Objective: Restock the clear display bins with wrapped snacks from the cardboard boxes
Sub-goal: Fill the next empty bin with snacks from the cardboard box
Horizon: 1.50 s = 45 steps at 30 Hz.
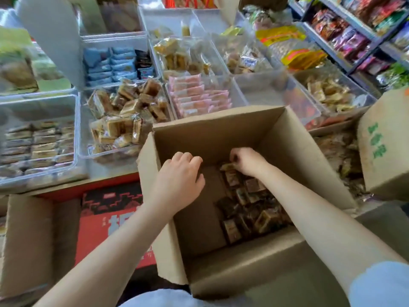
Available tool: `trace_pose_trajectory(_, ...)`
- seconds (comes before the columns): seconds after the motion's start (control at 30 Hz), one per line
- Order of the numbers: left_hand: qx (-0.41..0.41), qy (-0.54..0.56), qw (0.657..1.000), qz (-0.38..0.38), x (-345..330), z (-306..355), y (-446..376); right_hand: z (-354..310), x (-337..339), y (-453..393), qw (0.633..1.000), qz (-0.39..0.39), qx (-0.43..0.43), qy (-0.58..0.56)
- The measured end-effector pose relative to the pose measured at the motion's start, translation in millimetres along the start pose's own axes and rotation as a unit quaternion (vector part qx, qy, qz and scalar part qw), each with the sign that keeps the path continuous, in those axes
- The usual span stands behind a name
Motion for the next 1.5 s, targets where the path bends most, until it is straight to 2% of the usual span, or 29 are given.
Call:
trace_pose_trajectory(0.1, 0.0, -0.019, 1.0, -0.001, -3, -3, 1, 35, -49, -25, 0.986, -0.127, -0.032, 0.101)
trace_pose_trajectory(0.17, 0.006, -0.022, 1.0, 0.02, -2, -5, 3, 54, -74, -28, 0.971, -0.183, -0.054, 0.143)
trace_pose_trajectory(0.27, 0.012, -0.002, 0.999, 0.034, -1, -6, 1, 73, -92, -20, 0.953, -0.193, -0.087, 0.217)
trace_pose_trajectory(0.4, 0.009, 0.017, 0.999, 0.045, -4, -7, -2, 71, -96, -14, 0.944, -0.189, -0.067, 0.263)
trace_pose_trajectory(0.47, 0.006, 0.026, 0.998, 0.056, -4, -8, -3, 56, -84, -12, 0.953, -0.228, -0.055, 0.19)
trace_pose_trajectory(0.53, 0.003, 0.039, 0.997, 0.069, -2, -7, -1, 31, -56, -9, 0.965, -0.256, -0.032, 0.045)
trace_pose_trajectory(0.63, 0.013, 0.075, 0.994, 0.073, 1, -7, 0, -20, 5, 11, 0.969, -0.215, 0.064, -0.106)
trace_pose_trajectory(0.7, 0.021, 0.141, 0.986, 0.083, 7, -7, 1, -56, 46, 36, 0.956, -0.162, 0.151, -0.192)
trace_pose_trajectory(0.77, 0.034, 0.268, 0.956, 0.114, 22, -7, 2, -88, 77, 61, 0.926, -0.105, 0.212, -0.294)
trace_pose_trajectory(0.83, 0.053, 0.42, 0.895, 0.14, 41, -15, 5, -113, 94, 81, 0.907, -0.042, 0.23, -0.349)
trace_pose_trajectory(0.9, 0.074, 0.525, 0.836, 0.142, 61, -30, 10, -138, 102, 93, 0.909, 0.009, 0.222, -0.352)
trace_pose_trajectory(1.1, 0.144, 0.636, 0.752, 0.099, 101, -128, 34, -223, 99, 87, 0.935, 0.014, 0.192, -0.297)
trace_pose_trajectory(1.2, 0.135, 0.695, 0.702, 0.075, 116, -190, 54, -274, 91, 70, 0.936, 0.003, 0.161, -0.312)
trace_pose_trajectory(1.27, 0.117, 0.696, 0.705, 0.065, 130, -230, 70, -318, 79, 59, 0.935, -0.023, 0.156, -0.317)
trace_pose_trajectory(1.33, 0.118, 0.672, 0.728, 0.066, 143, -271, 87, -363, 64, 49, 0.934, -0.029, 0.159, -0.318)
trace_pose_trajectory(1.43, 0.159, 0.552, 0.811, 0.105, 159, -348, 109, -423, 44, 29, 0.946, -0.009, 0.157, -0.284)
trace_pose_trajectory(1.5, 0.214, 0.451, 0.852, 0.157, 169, -405, 125, -458, 33, 12, 0.958, 0.015, 0.161, -0.238)
Point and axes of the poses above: each hand's wrist, its own y-axis away from the middle knuckle, its own x-axis out of the back of the hand, z = x × y, the point moved 5 cm from there along -y, towards the middle knuckle, and after that the axes turned 9 degrees about y, right-handed, at the moved point
